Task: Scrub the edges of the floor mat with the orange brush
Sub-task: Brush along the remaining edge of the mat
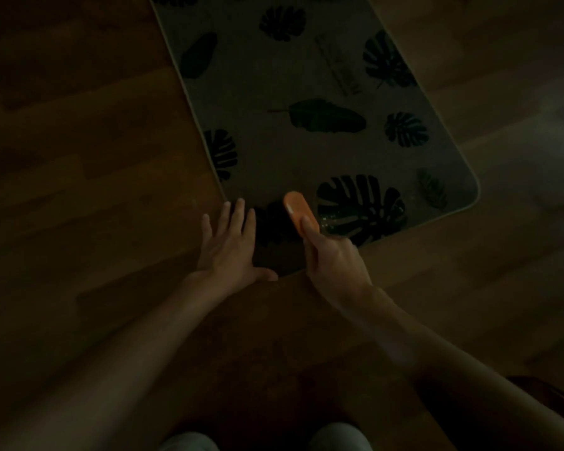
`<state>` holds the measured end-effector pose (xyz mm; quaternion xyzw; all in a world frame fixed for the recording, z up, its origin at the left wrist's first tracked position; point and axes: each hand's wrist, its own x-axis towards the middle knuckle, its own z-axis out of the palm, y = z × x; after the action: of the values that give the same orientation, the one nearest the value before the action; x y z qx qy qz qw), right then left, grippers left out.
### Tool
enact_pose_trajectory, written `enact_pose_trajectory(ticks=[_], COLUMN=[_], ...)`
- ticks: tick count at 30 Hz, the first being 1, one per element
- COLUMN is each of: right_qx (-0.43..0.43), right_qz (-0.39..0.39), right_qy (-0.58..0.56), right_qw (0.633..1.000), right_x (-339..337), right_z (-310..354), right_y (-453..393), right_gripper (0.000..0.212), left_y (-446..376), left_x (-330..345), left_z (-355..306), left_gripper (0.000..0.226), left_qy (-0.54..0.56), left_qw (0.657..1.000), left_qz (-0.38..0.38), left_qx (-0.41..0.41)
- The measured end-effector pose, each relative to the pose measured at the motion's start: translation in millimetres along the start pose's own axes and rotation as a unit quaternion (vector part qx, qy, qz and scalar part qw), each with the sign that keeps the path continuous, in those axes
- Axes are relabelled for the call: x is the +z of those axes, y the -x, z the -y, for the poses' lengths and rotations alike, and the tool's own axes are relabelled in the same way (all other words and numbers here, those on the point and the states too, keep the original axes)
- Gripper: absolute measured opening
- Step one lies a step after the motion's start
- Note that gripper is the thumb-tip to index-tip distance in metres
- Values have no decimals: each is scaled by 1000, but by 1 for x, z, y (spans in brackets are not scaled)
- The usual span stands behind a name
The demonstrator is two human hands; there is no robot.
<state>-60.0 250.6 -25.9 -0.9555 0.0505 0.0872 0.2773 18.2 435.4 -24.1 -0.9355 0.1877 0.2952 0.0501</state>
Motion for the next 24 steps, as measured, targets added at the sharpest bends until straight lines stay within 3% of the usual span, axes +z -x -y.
enact_pose_trajectory(ticks=[6, 9, 13, 18, 24], right_qx=[14, 11, 47, 53, 2], right_qz=[27, 3, 37, 4, 103], right_qy=[-23, 19, 63, 7, -3], right_qw=[999, 1000, 996, 999, 995], right_x=[15, 8, -3, -4, 24], right_z=[1, 3, -9, -2, 23], right_y=[80, 50, -4, -18, 56], right_gripper=[59, 56, 55, 52, 63], left_y=[7, 7, 4, 3, 7], left_x=[-3, -5, -11, -7, 2], left_z=[-12, -17, -17, -3, 23], left_gripper=[119, 116, 116, 117, 124], left_qy=[-31, -41, -41, 10, 6], left_qw=[999, 999, 999, 999, 999], left_qz=[7, 15, 25, 16, -18], left_qx=[5, 5, 14, 35, 45])
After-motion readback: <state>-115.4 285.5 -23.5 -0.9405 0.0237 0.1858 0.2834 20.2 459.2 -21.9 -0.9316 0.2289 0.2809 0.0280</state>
